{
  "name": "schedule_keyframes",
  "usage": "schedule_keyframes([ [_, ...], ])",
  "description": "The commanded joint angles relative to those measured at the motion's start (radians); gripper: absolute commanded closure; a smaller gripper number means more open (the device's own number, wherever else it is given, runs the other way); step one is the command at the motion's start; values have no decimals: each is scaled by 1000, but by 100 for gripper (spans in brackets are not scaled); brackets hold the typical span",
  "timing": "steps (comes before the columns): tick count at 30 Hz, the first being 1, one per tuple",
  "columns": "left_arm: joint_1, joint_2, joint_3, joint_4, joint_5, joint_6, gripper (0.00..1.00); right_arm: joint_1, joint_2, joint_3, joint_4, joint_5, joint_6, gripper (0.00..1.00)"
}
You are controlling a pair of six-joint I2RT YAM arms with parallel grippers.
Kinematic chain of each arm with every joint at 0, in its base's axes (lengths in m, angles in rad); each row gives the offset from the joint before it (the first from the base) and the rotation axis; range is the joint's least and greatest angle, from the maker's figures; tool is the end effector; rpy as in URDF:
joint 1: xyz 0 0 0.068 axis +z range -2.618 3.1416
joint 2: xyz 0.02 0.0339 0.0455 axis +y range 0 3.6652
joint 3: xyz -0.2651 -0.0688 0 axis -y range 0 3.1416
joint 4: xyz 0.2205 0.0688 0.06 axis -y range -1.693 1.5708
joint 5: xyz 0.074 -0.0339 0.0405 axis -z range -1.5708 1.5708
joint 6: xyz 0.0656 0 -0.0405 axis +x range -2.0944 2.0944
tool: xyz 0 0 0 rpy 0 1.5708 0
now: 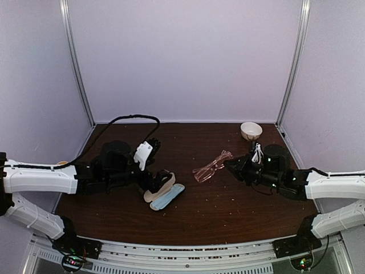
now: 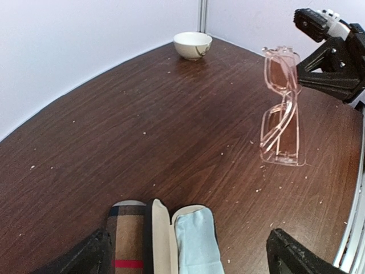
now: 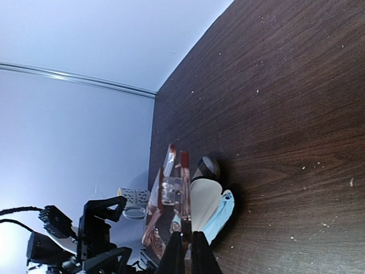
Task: Organize the sunglasses
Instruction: Place the sunglasses in the sunglasses case.
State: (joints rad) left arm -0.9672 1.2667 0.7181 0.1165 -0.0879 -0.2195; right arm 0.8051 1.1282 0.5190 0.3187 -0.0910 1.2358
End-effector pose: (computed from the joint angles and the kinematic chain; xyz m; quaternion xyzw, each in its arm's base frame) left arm 0.1674 -0.2327 0.2443 0.2852 0.7920 -0.2705 0.4672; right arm 0.1725 0.1880 0.2362 0.1447 0.7885 0.5277 0.2810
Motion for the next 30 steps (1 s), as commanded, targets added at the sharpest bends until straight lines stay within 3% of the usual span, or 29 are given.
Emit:
schedule_keyframes([
  [1, 34, -23, 22, -114, -91, 18, 2, -5, -37, -4, -140, 40, -113, 100],
  [18, 174, -114, -25, -242, 33, -35, 3, 40, 92, 20, -111, -83, -206, 100],
  [30, 231, -76, -35, -242, 176, -60, 21, 140, 301, 154, 36, -176, -123, 100],
])
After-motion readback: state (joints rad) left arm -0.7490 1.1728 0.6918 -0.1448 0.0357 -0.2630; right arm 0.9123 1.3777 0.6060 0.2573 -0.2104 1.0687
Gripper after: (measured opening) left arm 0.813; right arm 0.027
